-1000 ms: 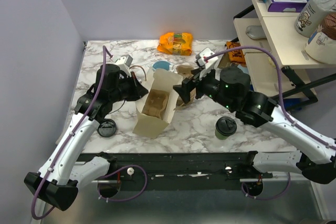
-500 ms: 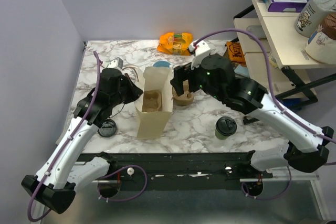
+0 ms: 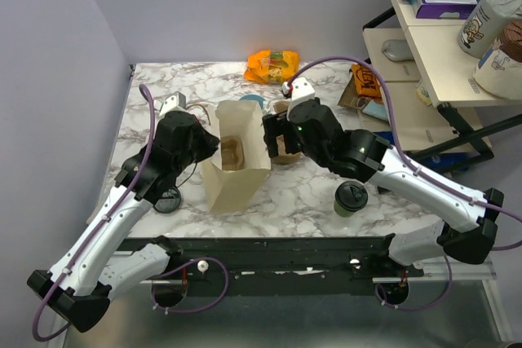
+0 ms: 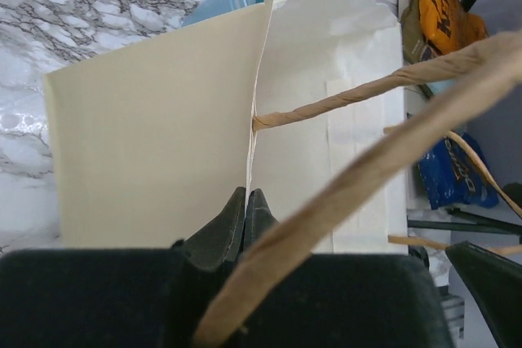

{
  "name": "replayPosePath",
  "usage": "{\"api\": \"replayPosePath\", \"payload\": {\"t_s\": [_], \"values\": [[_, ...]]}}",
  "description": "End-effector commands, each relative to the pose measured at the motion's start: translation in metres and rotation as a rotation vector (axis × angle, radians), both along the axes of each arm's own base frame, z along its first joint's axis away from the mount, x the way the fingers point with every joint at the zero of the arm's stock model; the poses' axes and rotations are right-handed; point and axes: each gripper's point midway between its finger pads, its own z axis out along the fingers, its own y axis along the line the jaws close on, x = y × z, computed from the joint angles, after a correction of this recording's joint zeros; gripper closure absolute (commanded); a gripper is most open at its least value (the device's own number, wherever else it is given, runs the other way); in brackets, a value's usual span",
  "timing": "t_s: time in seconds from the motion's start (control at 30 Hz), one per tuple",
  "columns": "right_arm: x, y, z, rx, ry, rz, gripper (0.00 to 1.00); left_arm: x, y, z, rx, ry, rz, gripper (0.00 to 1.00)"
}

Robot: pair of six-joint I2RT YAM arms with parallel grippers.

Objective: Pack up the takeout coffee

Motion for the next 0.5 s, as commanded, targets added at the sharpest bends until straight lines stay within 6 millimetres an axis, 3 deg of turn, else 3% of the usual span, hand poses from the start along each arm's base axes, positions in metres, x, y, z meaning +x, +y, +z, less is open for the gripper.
{"api": "replayPosePath", "payload": {"t_s": [0.0,0.27,0.47], "values": [[-0.002,-0.014,0.029,0.159,-0.081,-0.067,0.00,0.007,0.006,-0.003,-0.002,0.003,0.077,1.00],[-0.013,0.017,0.027,0.216,-0.046,0.076,0.00,0.009,0.000,-0.005,-0.004,0.009,0.058,1.00],[-0.007,0.038,-0.001,0.173,0.015,0.086,0.00,0.007,0.000,-0.006,-0.017,0.010,0.071,1.00]]}}
